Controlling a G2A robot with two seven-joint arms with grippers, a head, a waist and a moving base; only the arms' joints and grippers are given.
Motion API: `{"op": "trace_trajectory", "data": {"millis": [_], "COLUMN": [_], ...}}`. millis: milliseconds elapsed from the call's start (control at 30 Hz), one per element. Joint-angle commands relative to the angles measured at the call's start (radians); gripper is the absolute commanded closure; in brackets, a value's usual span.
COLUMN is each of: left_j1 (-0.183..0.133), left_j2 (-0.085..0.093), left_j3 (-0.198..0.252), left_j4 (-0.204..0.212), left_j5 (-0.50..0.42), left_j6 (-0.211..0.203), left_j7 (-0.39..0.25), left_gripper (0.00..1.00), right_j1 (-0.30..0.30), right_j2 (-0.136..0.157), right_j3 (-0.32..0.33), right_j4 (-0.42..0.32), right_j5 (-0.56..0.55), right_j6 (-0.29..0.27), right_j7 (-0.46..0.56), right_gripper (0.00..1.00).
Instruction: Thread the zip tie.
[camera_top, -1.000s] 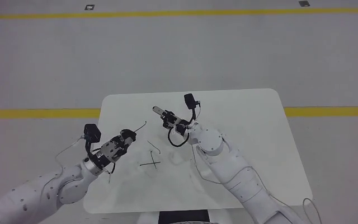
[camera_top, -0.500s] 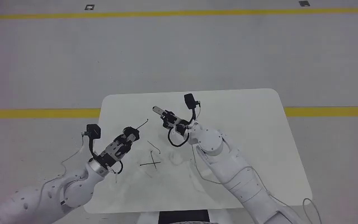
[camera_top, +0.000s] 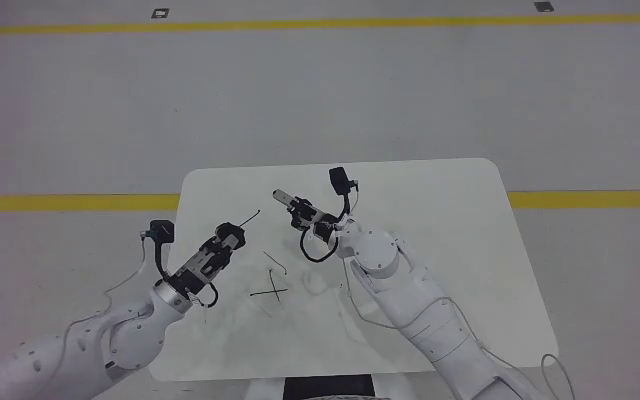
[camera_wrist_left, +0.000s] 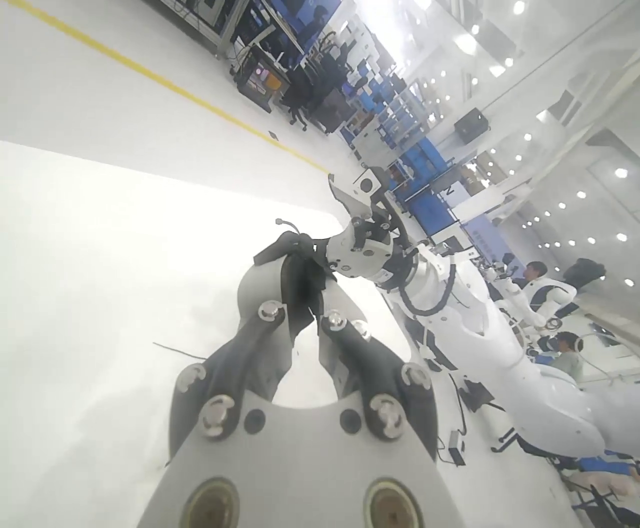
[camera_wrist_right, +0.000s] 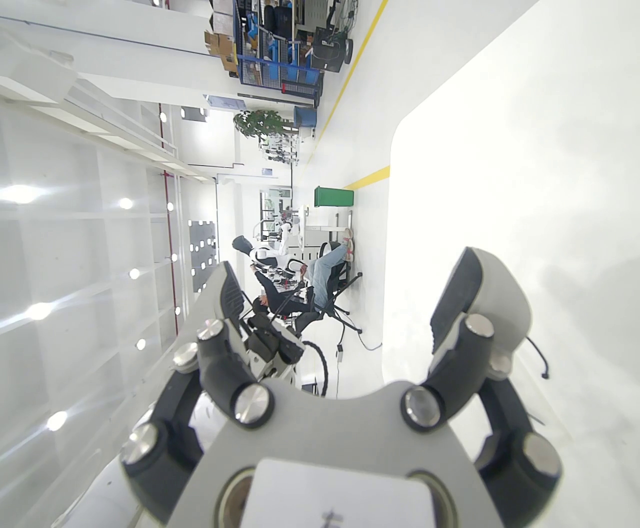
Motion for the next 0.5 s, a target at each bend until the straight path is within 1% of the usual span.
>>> {"op": "trace_trajectory", "data": {"millis": [0,100,200,267,367,400,467], "left_j1": [0.000,-0.001,0.005,0.010,0.020,0.025,0.028], "left_j2": [0.000,-0.003,-0.013,-0.016,-0.017,-0.017,-0.015], "left_j3": [0.000,-0.004,-0.013,-0.022,-0.037,-0.047,-0.069], "left_j4": [0.000,0.005,0.022,0.034,0.023,0.016,0.009], "left_j5": [0.000,-0.009,-0.073,-0.095,-0.136,-0.168,-0.206], "left_j6": [0.000,0.004,0.000,0.000,0.000,0.000,0.000], "left_j7": [0.000,-0.006,-0.018,-0.030,-0.060,-0.075,-0.104], "left_gripper": [1.00,1.00,1.00,1.00,1.00,1.00,1.00], "right_j1": [0.000,0.000,-0.008,-0.012,-0.012,-0.011,-0.010], "right_j2": [0.000,0.000,0.001,0.005,0.012,0.015,0.019], "right_j3": [0.000,0.000,0.009,0.031,0.066,0.080,0.103], "right_j4": [0.000,0.000,0.002,0.007,0.023,0.032,0.045], "right_j5": [0.000,0.000,0.011,0.043,0.091,0.111,0.156], "right_j6": [0.000,0.000,-0.005,-0.027,-0.068,-0.085,-0.118], "right_j7": [0.000,0.000,-0.009,0.019,0.080,0.106,0.158], "right_gripper": [0.00,0.00,0.00,0.00,0.00,0.00,0.00]}}
